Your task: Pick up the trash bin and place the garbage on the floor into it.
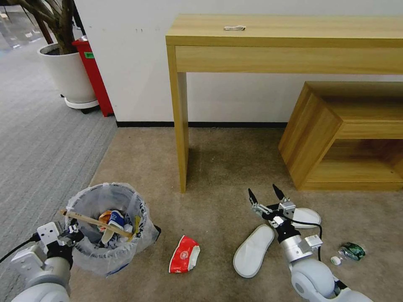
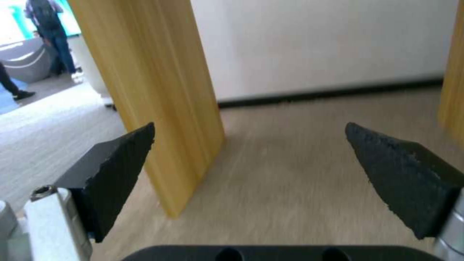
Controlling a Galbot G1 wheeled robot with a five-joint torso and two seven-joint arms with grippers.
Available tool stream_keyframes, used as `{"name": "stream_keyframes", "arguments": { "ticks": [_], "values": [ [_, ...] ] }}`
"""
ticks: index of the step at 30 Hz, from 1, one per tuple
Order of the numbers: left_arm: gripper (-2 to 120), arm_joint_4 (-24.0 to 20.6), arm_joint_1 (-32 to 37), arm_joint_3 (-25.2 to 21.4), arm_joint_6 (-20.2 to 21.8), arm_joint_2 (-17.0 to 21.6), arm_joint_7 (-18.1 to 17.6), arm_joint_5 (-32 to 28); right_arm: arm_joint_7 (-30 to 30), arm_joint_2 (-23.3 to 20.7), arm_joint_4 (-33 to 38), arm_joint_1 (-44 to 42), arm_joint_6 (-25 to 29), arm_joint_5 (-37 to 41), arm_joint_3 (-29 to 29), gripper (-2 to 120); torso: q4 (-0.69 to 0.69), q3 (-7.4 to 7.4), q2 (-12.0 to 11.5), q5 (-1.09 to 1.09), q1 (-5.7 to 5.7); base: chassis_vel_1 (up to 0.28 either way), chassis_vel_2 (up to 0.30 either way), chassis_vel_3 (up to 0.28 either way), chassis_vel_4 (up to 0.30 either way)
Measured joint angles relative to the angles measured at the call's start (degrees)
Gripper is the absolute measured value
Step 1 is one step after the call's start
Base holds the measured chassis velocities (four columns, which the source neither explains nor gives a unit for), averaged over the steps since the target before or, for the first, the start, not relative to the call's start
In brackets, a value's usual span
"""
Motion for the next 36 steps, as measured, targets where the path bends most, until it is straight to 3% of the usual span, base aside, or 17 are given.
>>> {"name": "stream_keyframes", "arguments": {
  "ticks": [2, 4, 6, 9, 17, 22, 25, 30, 36],
  "values": [
    [1, 0.7, -0.5, 0.6, -0.1, 0.2, 0.0, 0.4, -1.0, -3.2, 1.4, -0.6, -2.6, 7.6, -0.2, 100, -0.02, 0.0, 0.0, -0.02, 0.0, 0.0, 0.0, 0.0, 0.0],
    [1, 1.1, -0.7, 1.0, -0.3, 0.2, 0.1, 0.7, -1.4, -4.8, 1.7, -0.6, -3.3, 9.6, -0.6, 100, -0.02, 0.0, 0.0, 0.0, 0.0, 0.0, 0.0, 0.0, 0.0],
    [1, 2.0, -0.9, 1.5, -0.7, -0.1, 0.4, 1.6, -0.8, -9.1, 5.0, -0.6, -7.6, 16.4, -1.2, 100, -0.01, 0.0, 0.0, -0.01, 0.0, 0.0, 0.0, 0.0, 0.0],
    [1, 2.5, -1.1, 1.6, -1.0, -0.3, 0.5, 2.1, -0.4, -11.9, 8.3, -0.5, -11.4, 21.9, -1.2, 100, -0.01, 0.0, 0.0, -0.02, 0.0, 0.0, 0.0, 0.0, 0.0],
    [1, 3.8, -1.4, 1.7, -1.5, -0.9, 0.7, 3.0, -0.9, -16.2, 8.8, -0.3, -15.9, 26.2, -5.1, 100, -0.01, 0.0, 0.0, -0.02, 0.0, 0.0, 0.0, 0.0, 0.0],
    [1, 4.5, -1.7, 1.7, -1.8, -1.2, 0.7, 3.5, 0.2, -15.7, 7.5, 1.6, -17.4, 26.9, -10.0, 100, -0.02, 0.0, 0.0, -0.02, 0.0, 0.0, 0.0, 0.0, 0.0],
    [1, 5.0, -1.8, 1.8, -1.8, -1.7, 0.8, 4.2, 1.6, -13.5, 6.7, 6.1, -19.0, 28.1, -16.5, 100, -0.01, 0.0, 0.0, -0.02, 0.0, 0.0, 0.0, 0.0, 0.0],
    [1, 5.5, -1.7, 1.9, -2.2, -2.6, 0.8, 4.9, 2.9, -10.8, 7.3, 11.4, -21.8, 32.2, -22.0, 100, -0.01, 0.0, 0.0, -0.02, 0.0, 0.0, 0.0, 0.0, 0.0],
    [1, 5.9, -1.6, 1.6, -2.6, -3.2, 0.8, 5.4, 4.7, -9.4, 6.9, 14.4, -24.0, 33.2, -25.6, 100, 0.0, 0.0, 0.0, -0.01, 0.0, 0.0, 0.0, 0.0, 0.0]
  ]
}}
